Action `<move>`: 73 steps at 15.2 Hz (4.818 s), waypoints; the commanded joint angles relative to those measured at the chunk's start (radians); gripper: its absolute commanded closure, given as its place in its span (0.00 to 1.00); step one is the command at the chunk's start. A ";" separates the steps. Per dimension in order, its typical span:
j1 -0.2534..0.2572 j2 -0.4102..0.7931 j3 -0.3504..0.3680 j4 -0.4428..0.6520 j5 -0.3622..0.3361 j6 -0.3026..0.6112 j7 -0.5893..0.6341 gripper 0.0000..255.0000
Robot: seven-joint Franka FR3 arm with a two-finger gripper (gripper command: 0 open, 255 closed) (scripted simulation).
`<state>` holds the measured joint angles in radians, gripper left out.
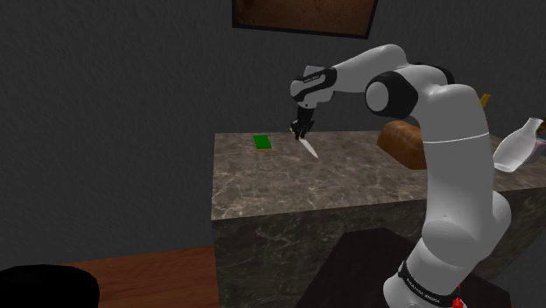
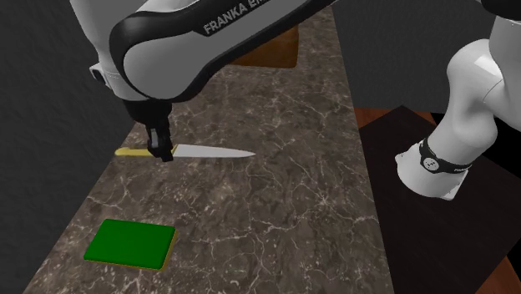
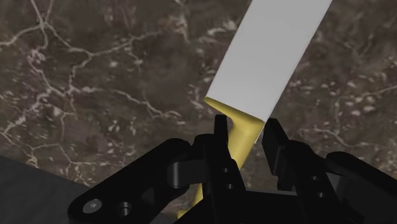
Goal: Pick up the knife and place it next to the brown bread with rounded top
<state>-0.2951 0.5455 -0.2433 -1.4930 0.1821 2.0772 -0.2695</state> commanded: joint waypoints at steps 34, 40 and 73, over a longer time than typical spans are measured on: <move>-0.033 -0.013 -0.013 0.457 -0.017 -0.467 0.037 1.00; -0.029 -0.107 -0.024 0.352 -0.032 -0.456 0.017 1.00; -0.156 -0.947 -0.178 -0.722 -0.297 -0.190 -0.227 1.00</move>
<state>-0.4508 -0.4014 -0.4200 -2.2017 -0.1140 1.8735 -0.4970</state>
